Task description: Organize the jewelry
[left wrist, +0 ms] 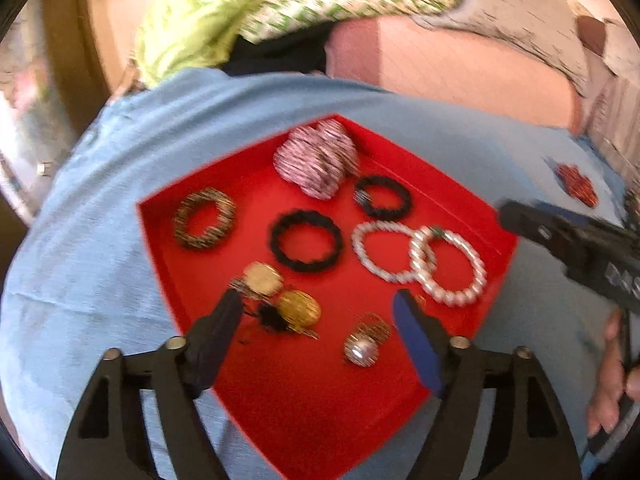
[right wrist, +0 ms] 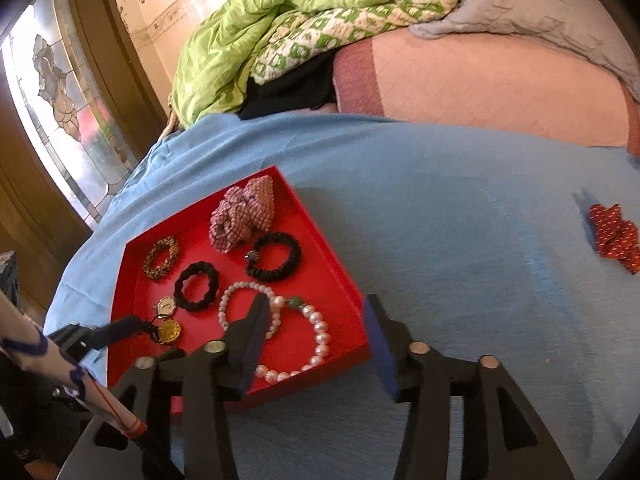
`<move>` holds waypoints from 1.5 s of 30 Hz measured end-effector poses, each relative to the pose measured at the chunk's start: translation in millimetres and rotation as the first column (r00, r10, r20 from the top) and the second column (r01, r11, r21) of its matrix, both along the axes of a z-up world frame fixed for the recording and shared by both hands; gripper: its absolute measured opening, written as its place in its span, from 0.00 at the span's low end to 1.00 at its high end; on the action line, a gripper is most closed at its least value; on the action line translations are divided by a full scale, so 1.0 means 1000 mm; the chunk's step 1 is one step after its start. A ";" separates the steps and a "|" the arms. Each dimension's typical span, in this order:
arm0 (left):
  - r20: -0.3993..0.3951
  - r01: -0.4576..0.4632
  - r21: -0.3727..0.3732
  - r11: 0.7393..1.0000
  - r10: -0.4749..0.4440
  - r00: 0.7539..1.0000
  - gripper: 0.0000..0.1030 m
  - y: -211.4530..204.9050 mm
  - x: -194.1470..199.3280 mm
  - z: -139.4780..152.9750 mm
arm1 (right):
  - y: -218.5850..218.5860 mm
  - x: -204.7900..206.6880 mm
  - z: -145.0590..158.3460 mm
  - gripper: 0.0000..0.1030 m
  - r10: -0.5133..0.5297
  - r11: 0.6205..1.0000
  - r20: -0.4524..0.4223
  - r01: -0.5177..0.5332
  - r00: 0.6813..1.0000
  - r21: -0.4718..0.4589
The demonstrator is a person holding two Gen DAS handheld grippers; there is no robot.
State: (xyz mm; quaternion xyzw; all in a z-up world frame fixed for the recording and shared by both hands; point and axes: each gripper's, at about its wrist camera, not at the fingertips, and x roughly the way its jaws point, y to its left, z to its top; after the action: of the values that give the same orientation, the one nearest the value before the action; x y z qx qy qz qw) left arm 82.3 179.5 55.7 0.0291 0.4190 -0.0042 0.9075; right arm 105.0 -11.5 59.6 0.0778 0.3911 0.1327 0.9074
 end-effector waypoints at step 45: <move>0.329 -0.388 0.035 0.921 0.356 0.875 0.97 -0.021 -0.267 0.054 | -0.026 -0.291 0.033 0.87 0.094 0.945 0.308 0.012 0.947 -0.326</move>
State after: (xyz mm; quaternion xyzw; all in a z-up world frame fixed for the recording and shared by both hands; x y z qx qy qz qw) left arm -185.1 158.8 109.5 -0.0067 0.2657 0.1961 0.9439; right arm -185.6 -37.8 92.6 -0.1028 0.2570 0.0967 0.9561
